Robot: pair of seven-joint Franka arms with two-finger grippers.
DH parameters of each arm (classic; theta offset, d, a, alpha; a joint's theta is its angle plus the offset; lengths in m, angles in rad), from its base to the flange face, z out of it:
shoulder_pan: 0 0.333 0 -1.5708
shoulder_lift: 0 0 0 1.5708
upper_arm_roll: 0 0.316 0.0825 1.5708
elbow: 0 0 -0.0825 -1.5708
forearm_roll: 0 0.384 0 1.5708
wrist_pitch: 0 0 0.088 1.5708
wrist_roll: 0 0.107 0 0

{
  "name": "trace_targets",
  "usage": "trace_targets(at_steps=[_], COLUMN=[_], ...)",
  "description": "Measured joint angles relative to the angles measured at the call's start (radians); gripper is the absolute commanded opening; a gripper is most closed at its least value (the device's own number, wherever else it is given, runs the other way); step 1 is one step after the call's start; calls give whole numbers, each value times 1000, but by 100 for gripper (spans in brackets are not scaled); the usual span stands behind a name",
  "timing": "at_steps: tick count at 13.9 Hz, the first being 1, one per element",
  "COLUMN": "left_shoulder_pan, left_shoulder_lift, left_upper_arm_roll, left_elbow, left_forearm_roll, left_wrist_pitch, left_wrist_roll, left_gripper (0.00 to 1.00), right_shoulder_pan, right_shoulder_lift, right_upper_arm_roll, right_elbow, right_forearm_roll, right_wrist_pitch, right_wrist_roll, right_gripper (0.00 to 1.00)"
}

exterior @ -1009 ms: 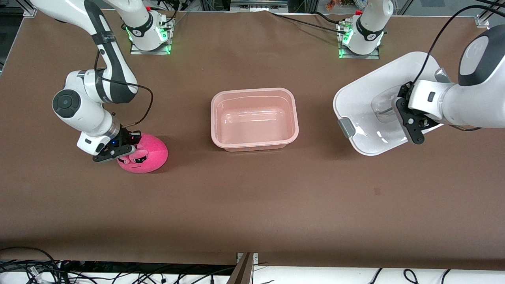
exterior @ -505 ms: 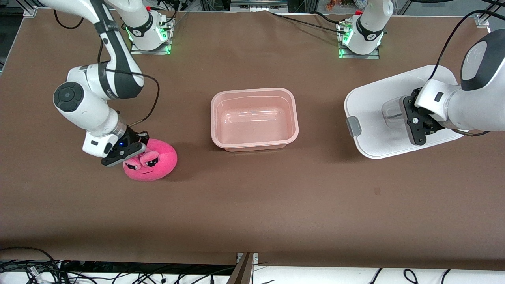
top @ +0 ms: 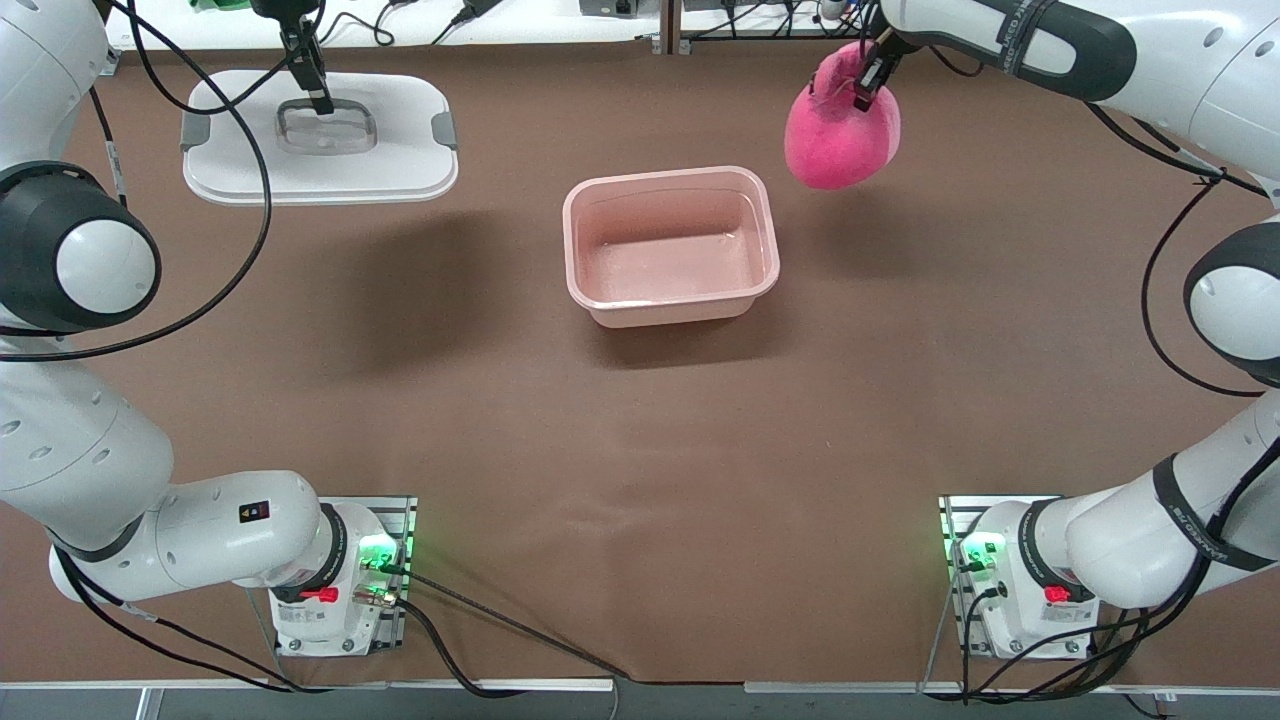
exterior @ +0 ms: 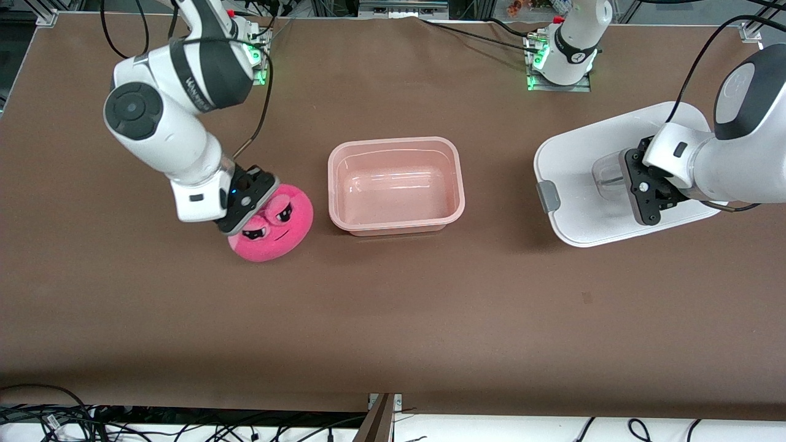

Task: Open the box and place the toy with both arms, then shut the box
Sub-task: 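Carry the pink toy over the pink tub with the right gripper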

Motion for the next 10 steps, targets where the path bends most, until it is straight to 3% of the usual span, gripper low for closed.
trace_targets(at_steps=[6,10], left_shoulder_pan=[0,0], left_shoulder_lift=[3,3], left_upper_arm_roll=[0,0], left_elbow=[1,1], left_forearm_roll=[0,0], left_wrist_pitch=[5,6], left_wrist_roll=[2,4], left_gripper=[0,0], right_shoulder_pan=[193,262], right_shoulder_lift=[17,78], right_upper_arm_roll=[13,13], right_elbow=[36,91], right_forearm_roll=[-1,-2], right_wrist_pitch=[-5,-5], right_wrist_roll=[-211,-291], right_gripper=[0,0])
